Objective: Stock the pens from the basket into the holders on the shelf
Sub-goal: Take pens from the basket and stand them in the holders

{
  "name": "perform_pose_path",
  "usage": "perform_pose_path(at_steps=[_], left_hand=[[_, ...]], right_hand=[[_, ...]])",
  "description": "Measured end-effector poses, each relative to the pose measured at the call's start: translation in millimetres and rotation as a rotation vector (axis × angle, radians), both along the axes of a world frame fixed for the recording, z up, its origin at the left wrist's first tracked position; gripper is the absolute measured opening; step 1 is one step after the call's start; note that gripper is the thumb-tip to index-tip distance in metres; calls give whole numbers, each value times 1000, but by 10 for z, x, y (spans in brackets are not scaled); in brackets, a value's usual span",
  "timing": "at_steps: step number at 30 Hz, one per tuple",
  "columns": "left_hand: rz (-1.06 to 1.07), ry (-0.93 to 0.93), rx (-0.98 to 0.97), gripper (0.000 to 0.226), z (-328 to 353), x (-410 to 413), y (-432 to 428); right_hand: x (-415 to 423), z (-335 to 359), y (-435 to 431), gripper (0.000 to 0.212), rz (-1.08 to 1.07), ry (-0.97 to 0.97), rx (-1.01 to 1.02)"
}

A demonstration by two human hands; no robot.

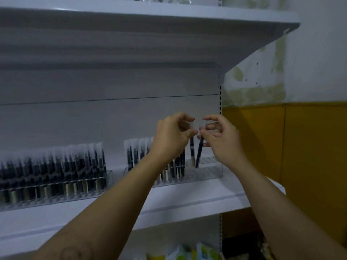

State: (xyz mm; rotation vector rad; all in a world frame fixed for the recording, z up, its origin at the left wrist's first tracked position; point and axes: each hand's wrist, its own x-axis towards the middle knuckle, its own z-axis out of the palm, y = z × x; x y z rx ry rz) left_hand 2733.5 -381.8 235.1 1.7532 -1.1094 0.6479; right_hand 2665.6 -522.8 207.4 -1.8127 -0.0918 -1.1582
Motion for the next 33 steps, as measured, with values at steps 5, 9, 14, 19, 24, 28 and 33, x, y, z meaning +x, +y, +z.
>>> perform_pose_path(at_steps=[5,9,14,19,24,28,33], left_hand=[[55,-50,-12,25,119,236,-191],[98,-63,29,23,144,417,-281],[141,-56,93,21,130,591,-368],[167,-62,139,21,91,676,-436],[161,-72,115,23,54,660,-443],[158,-73,61,21,49,641,-405],[144,-39,38,19,16,633,-359]], right_hand=[[252,115,-127,30,-20,4,-24],[449,117,-199,25,-28,2,-19],[682,114,-303,25,-34,13,-22],[824,52,-415,25,-42,33,-37],[891,-48,-421,26,-27,61,-43],[891,-86,-447,25,-10,92,-37],[857,-237,-438,36,-95,226,-250]])
